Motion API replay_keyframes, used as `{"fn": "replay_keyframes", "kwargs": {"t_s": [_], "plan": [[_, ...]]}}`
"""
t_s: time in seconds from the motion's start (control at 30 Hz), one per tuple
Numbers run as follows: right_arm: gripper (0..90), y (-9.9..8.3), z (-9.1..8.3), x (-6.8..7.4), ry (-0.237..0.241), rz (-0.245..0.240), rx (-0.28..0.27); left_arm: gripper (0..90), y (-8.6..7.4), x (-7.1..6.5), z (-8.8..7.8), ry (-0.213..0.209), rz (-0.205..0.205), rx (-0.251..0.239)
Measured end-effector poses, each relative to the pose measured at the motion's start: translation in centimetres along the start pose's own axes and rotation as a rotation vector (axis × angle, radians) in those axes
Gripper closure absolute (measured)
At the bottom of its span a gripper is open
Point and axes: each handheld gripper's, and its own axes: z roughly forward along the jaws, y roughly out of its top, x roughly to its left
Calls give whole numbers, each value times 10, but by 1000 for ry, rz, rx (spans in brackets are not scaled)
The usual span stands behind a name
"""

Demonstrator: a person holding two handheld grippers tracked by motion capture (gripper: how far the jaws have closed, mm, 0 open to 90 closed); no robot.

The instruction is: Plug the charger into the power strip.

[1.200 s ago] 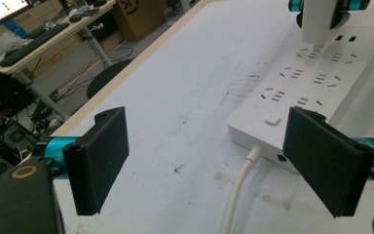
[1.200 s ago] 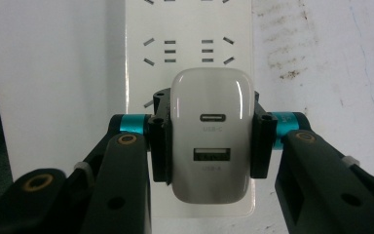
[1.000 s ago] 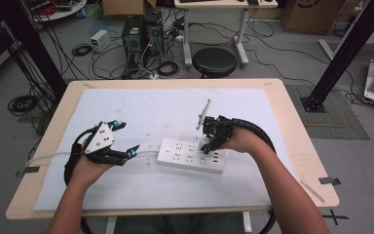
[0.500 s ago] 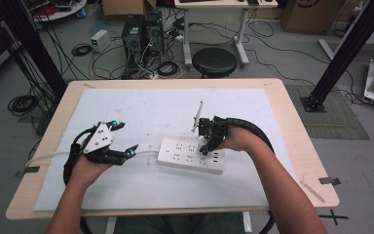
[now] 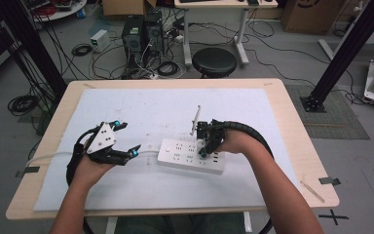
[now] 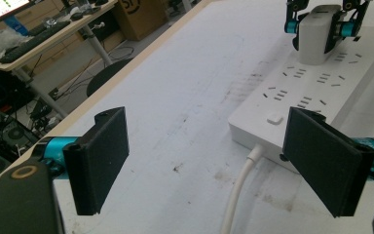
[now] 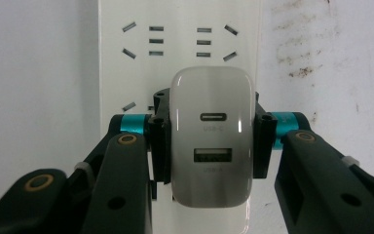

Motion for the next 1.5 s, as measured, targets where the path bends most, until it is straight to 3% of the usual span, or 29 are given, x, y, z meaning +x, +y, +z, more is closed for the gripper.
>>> {"fn": "replay_keyframes", "kwargs": {"t_s": [0.1,0.17,0.2,0.37,0.5,0.53,0.6,0.83,0.9,1.07,1.5], "plan": [[613,0,-1,0,1,-3,-2,170,0,1,1,-5,2,2],[413,-2,-2,-1,-9,25,-33,170,0,2,2,-4,-2,3],[381,-5,-5,-2,-8,69,-77,170,-1,3,3,-5,-15,-6],[265,-26,-25,-1,-9,191,-351,170,1,7,3,-5,-22,-7],[248,-54,-37,2,-5,299,-542,170,2,11,-1,-4,-22,-10],[248,-54,-37,2,-5,299,-542,169,2,11,-1,-4,-22,-10],[213,-76,-42,5,0,377,-657,161,2,15,-5,-4,-35,-16],[201,-120,-41,19,-54,493,-864,157,0,16,-10,-28,-51,-36],[200,-130,-39,23,-62,523,-884,157,-1,16,-10,-25,-52,-34],[188,-144,-36,28,-90,544,-899,157,-7,18,-14,-23,-64,-23],[188,-144,-36,34,-111,523,-879,157,-9,19,-15,-18,-72,-16]]}}
